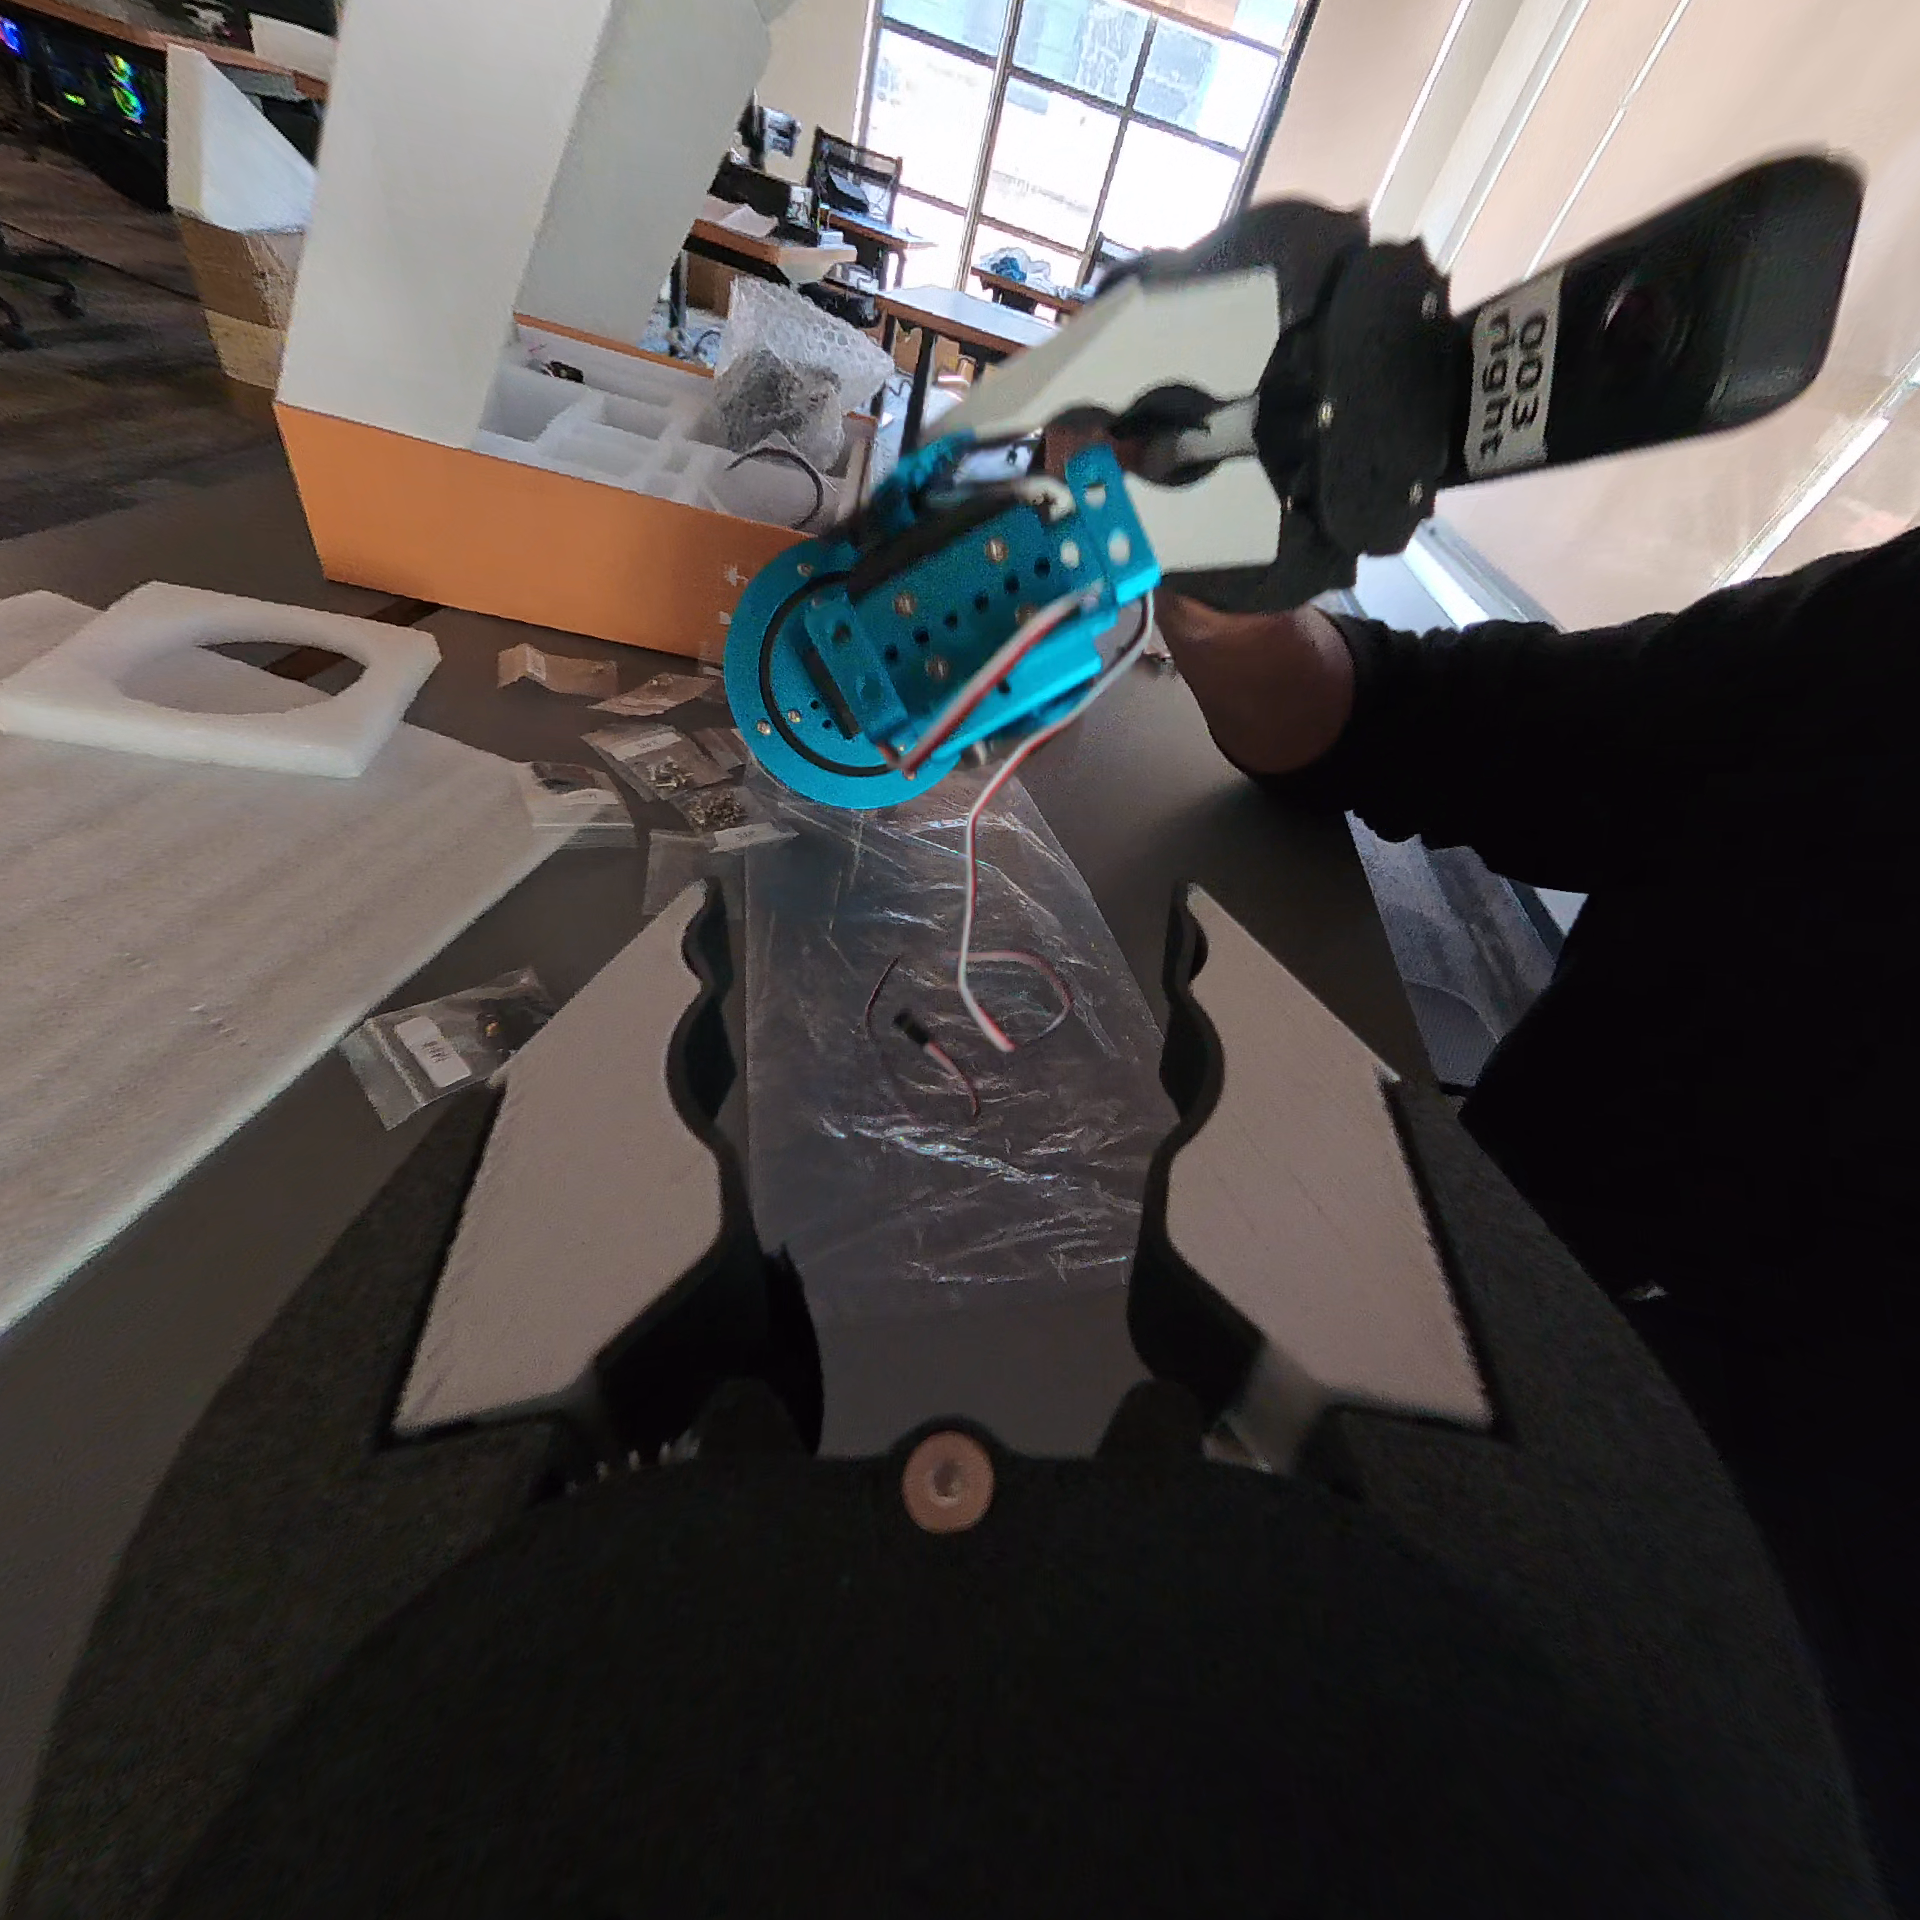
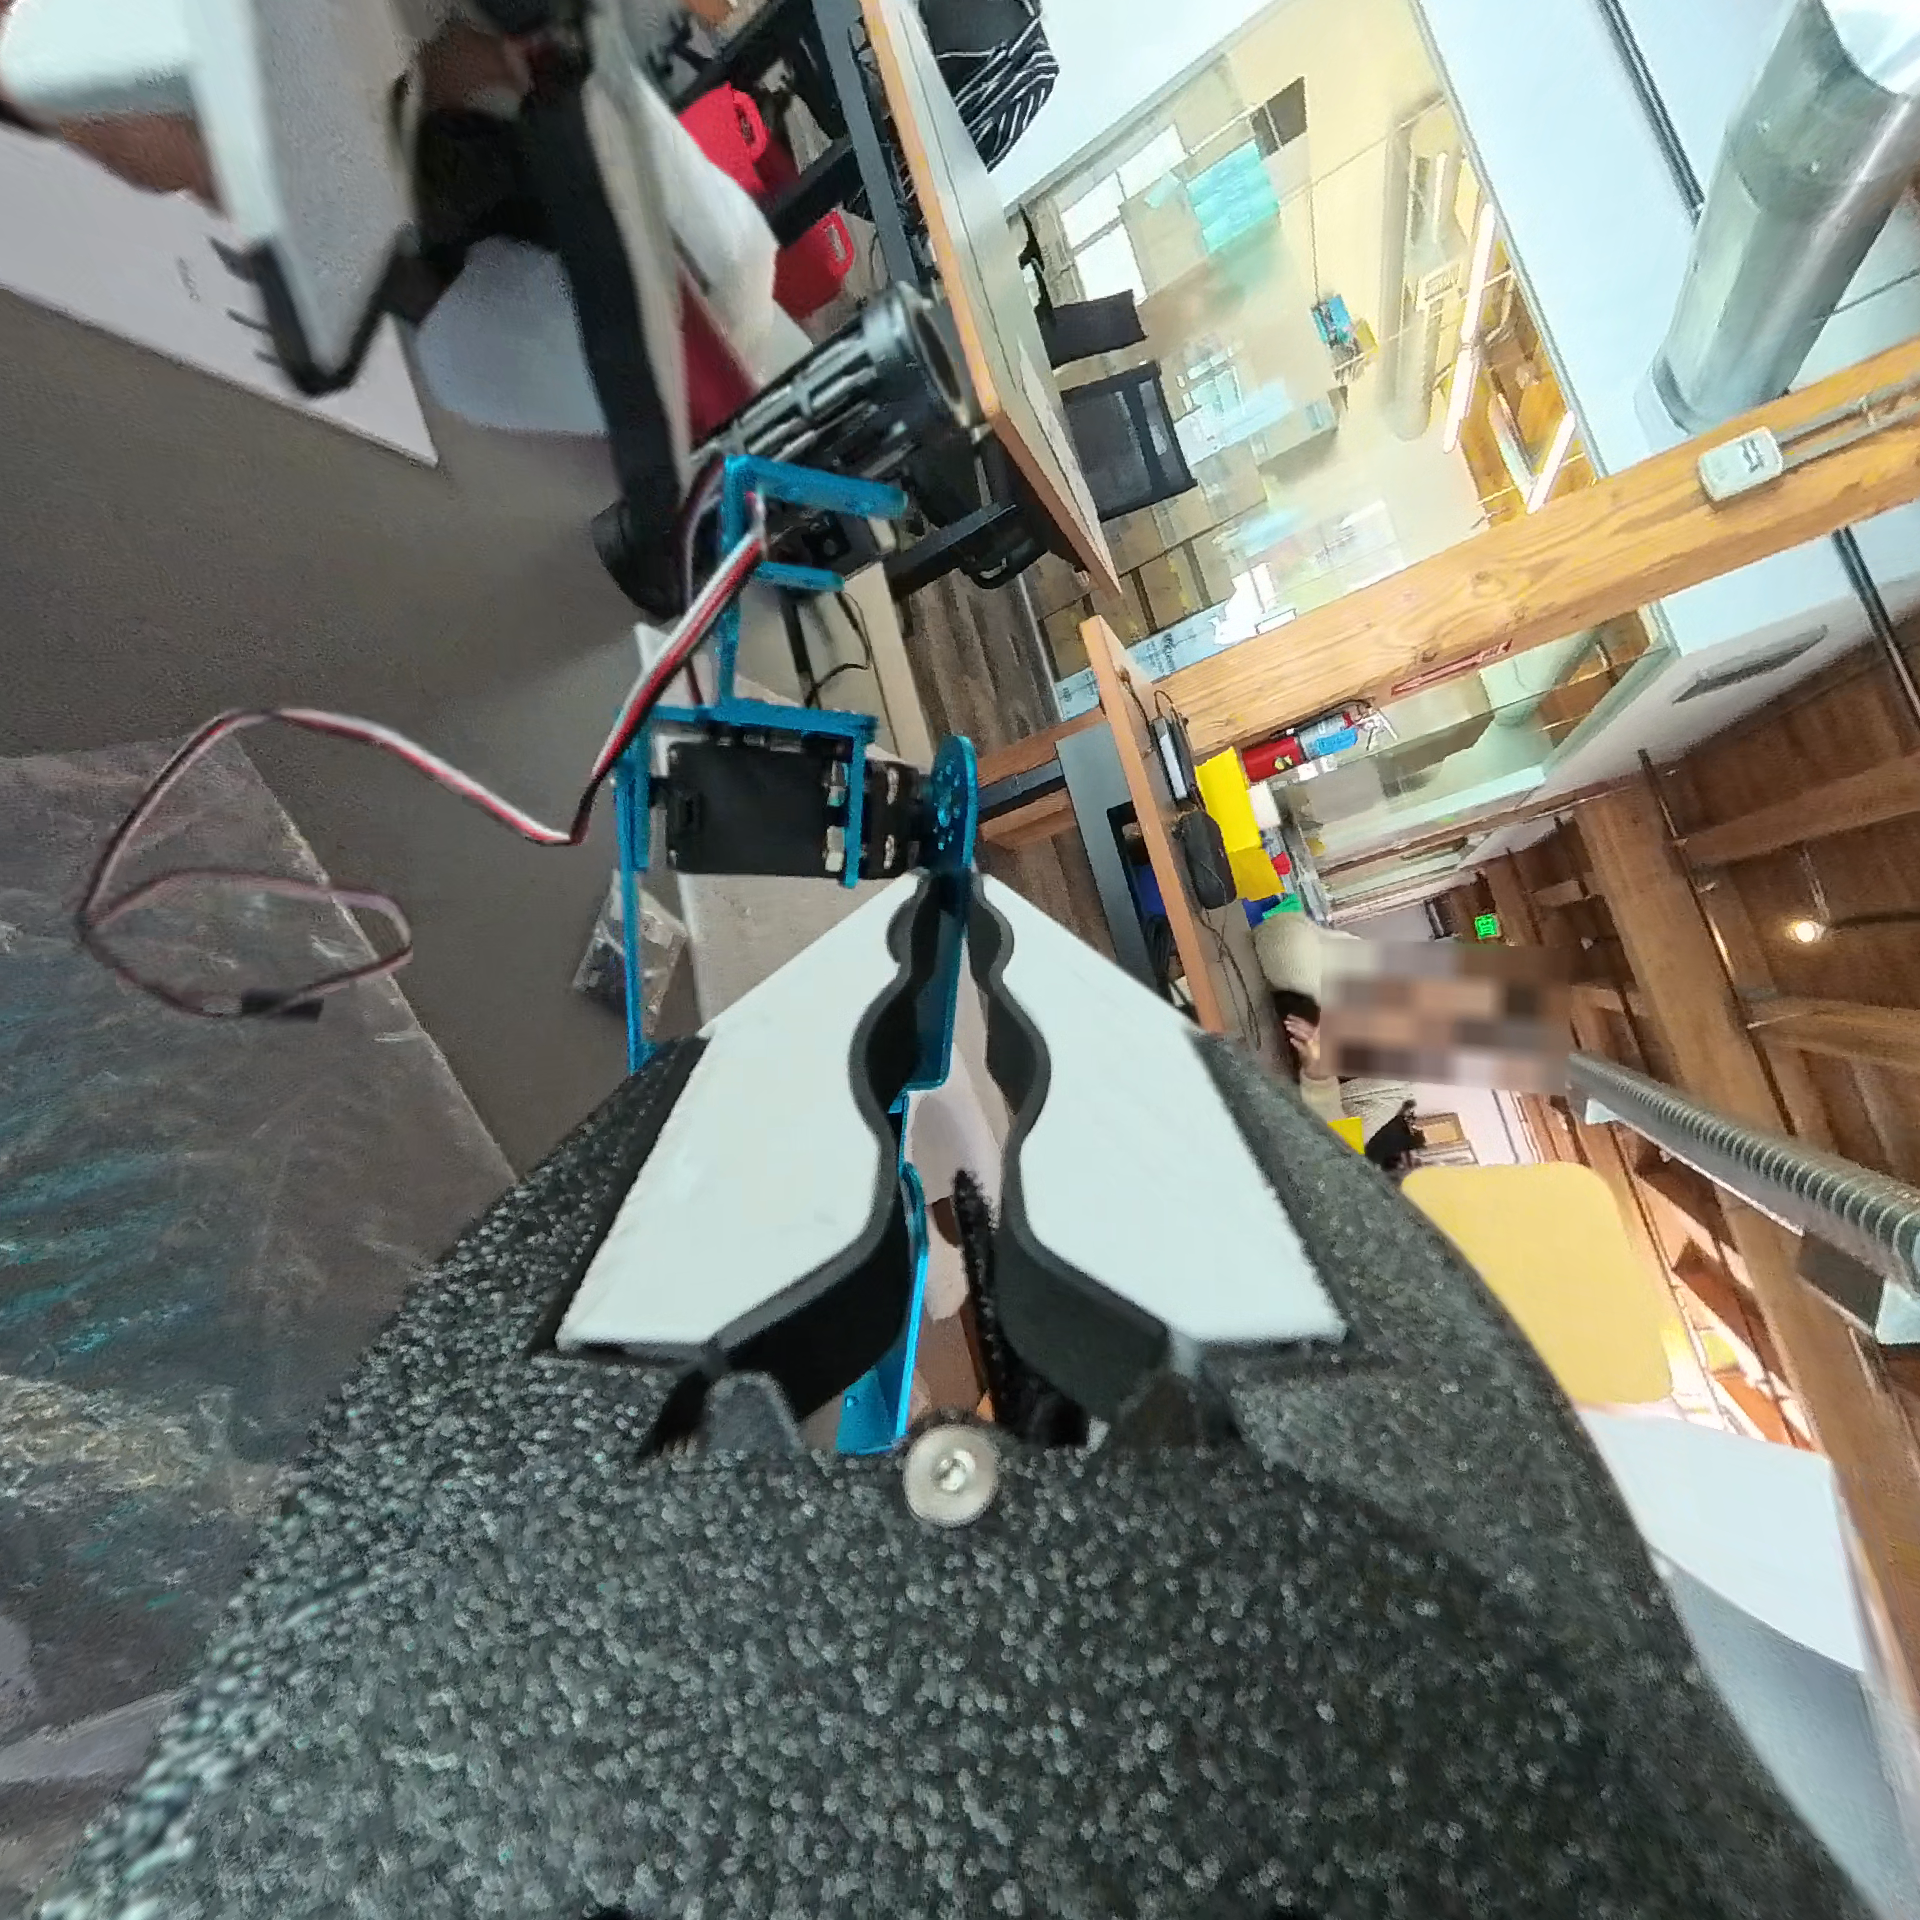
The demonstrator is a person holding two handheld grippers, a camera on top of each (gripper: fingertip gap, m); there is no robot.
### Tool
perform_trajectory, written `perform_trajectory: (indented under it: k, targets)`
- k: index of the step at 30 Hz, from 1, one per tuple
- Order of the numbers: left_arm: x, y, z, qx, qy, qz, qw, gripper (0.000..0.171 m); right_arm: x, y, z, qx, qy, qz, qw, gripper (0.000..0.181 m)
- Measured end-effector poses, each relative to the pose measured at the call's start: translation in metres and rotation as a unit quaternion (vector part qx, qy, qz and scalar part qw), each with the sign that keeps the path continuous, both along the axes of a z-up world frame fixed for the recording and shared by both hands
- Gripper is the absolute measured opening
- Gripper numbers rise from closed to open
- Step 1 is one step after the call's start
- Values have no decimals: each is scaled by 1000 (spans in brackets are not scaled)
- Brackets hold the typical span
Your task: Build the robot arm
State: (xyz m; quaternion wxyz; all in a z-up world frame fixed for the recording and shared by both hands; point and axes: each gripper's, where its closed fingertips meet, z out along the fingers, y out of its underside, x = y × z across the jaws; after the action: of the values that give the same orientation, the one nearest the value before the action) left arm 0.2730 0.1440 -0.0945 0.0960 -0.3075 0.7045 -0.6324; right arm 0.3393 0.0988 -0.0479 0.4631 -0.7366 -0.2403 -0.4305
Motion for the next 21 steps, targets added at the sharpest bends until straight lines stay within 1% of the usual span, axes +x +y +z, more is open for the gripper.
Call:
perform_trajectory:
  k: [4, 7, 10, 14, 21]
  targets:
    - [3, -17, -12, 12, 11, -7, 1000, 82, 8, -7, 12, 18, 46, 3, 999, 2]
    - [5, -28, -20, 23, 14, -5, 1000, 79, 15, -12, 20, 31, 70, 4, 997, 1]
    - [9, -36, -27, 39, 11, 9, 999, 75, 23, -17, 26, 42, 98, 2, 994, 0]
    - [12, -45, -26, 42, -4, 25, 999, 70, 29, -20, 30, 50, 138, 8, 989, 0]
    - [11, -48, -19, 39, -15, 41, 998, 68, 28, -18, 29, 46, 142, 10, 989, 1]
